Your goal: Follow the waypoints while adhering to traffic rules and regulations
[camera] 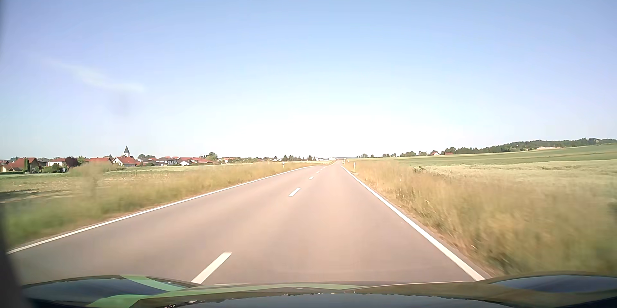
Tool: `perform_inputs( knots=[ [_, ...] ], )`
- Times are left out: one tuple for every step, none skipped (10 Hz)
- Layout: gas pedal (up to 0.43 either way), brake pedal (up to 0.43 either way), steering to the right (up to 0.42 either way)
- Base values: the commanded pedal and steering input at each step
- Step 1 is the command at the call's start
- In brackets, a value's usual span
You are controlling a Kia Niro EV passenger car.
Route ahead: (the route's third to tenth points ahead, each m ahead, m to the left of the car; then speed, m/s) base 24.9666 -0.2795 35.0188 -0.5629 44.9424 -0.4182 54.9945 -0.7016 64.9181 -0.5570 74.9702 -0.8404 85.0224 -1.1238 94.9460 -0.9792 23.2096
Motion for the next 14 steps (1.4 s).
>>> perform_inputs(
  knots=[
    [0.169, 0.0, 0.0],
    [0.157, 0.0, 0.0],
    [0.157, 0.0, 0.0],
    [0.157, 0.0, 0.0],
    [0.157, 0.0, 0.0],
    [0.157, 0.0, 0.0],
    [0.169, 0.0, 0.0],
    [0.197, 0.0, 0.0],
    [0.22, 0.0, 0.0],
    [0.228, 0.0, 0.0],
    [0.228, 0.0, 0.0],
    [0.228, 0.0, 0.0],
    [0.24, 0.0, 0.0],
    [0.248, 0.0, 0.0]
  ],
)
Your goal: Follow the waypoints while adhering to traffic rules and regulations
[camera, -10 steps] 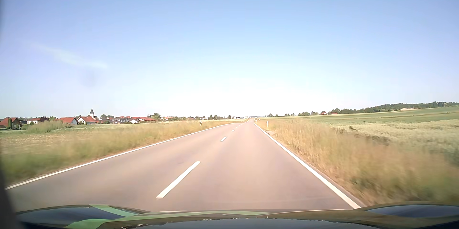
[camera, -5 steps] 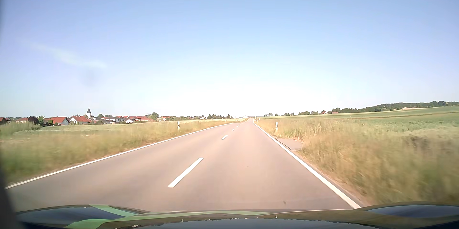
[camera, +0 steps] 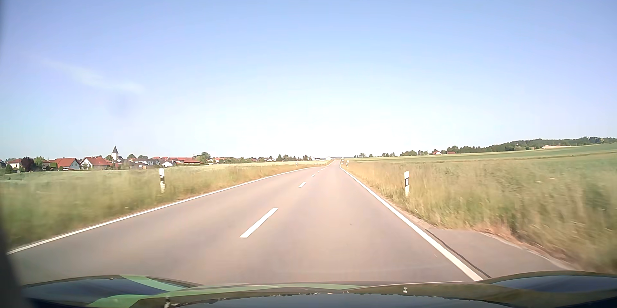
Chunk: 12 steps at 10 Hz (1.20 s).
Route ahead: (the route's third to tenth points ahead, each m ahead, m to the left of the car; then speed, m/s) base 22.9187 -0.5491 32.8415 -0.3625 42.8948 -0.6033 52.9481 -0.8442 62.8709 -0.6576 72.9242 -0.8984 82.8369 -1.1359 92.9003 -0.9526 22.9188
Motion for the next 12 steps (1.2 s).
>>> perform_inputs(
  knots=[
    [0.248, 0.0, 0.0],
    [0.26, 0.0, 0.0],
    [0.26, 0.0, 0.0],
    [0.26, 0.0, 0.0],
    [0.26, 0.0, 0.0],
    [0.26, 0.0, 0.0],
    [0.248, 0.0, 0.0],
    [0.24, 0.0, 0.0],
    [0.228, 0.0, 0.0],
    [0.209, 0.0, 0.0],
    [0.197, 0.0, 0.0],
    [0.197, 0.0, 0.0]
  ],
)
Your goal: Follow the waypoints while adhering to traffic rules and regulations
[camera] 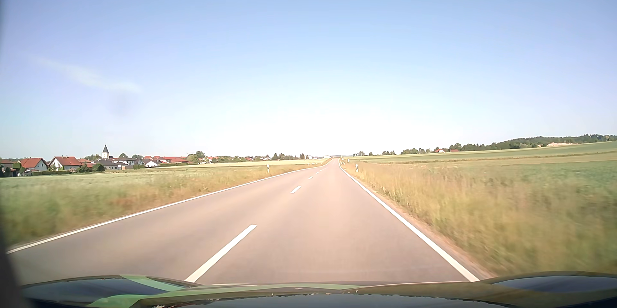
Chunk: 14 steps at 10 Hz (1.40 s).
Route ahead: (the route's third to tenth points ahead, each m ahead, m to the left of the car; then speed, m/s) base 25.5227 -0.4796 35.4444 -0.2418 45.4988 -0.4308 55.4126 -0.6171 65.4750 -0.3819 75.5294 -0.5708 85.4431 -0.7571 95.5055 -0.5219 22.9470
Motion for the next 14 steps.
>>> perform_inputs(
  knots=[
    [0.197, 0.0, 0.0],
    [0.209, 0.0, 0.0],
    [0.22, 0.0, 0.0],
    [0.22, 0.0, 0.0],
    [0.228, 0.0, 0.0],
    [0.228, 0.0, 0.0],
    [0.228, 0.0, 0.0],
    [0.22, 0.0, 0.0],
    [0.177, 0.0, 0.0],
    [0.169, 0.0, 0.0],
    [0.118, 0.0, -0.001],
    [0.067, 0.0, -0.001],
    [0.0, 0.0, 0.0],
    [0.0, 0.0, 0.0]
  ],
)
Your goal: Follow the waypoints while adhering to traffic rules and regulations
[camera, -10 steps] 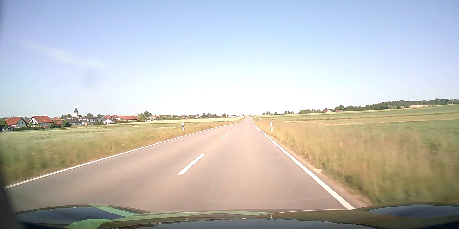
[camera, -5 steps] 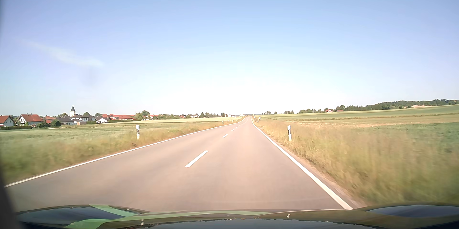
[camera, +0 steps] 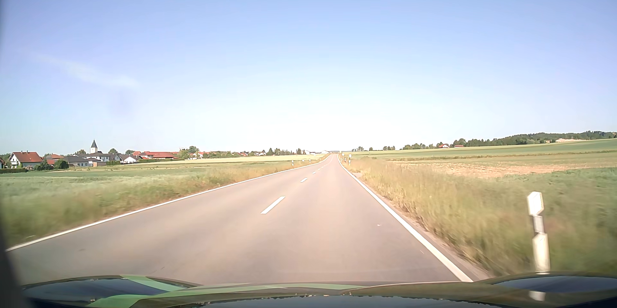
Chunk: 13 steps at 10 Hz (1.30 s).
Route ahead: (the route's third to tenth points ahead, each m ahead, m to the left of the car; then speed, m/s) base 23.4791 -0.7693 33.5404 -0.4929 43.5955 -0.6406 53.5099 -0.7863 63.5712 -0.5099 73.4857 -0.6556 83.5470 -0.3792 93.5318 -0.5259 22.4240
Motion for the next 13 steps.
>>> perform_inputs(
  knots=[
    [0.0, 0.0, -0.001],
    [0.0, 0.0, -0.001],
    [0.0, 0.0, 0.0],
    [0.0, 0.0, -0.001],
    [0.0, 0.0, -0.001],
    [0.02, 0.0, -0.001],
    [0.028, 0.0, -0.001],
    [0.028, 0.0, -0.001],
    [0.028, 0.0, -0.001],
    [0.039, 0.0, -0.001],
    [0.059, 0.0, -0.001],
    [0.079, 0.0, -0.001],
    [0.11, 0.0, -0.001]
  ],
)
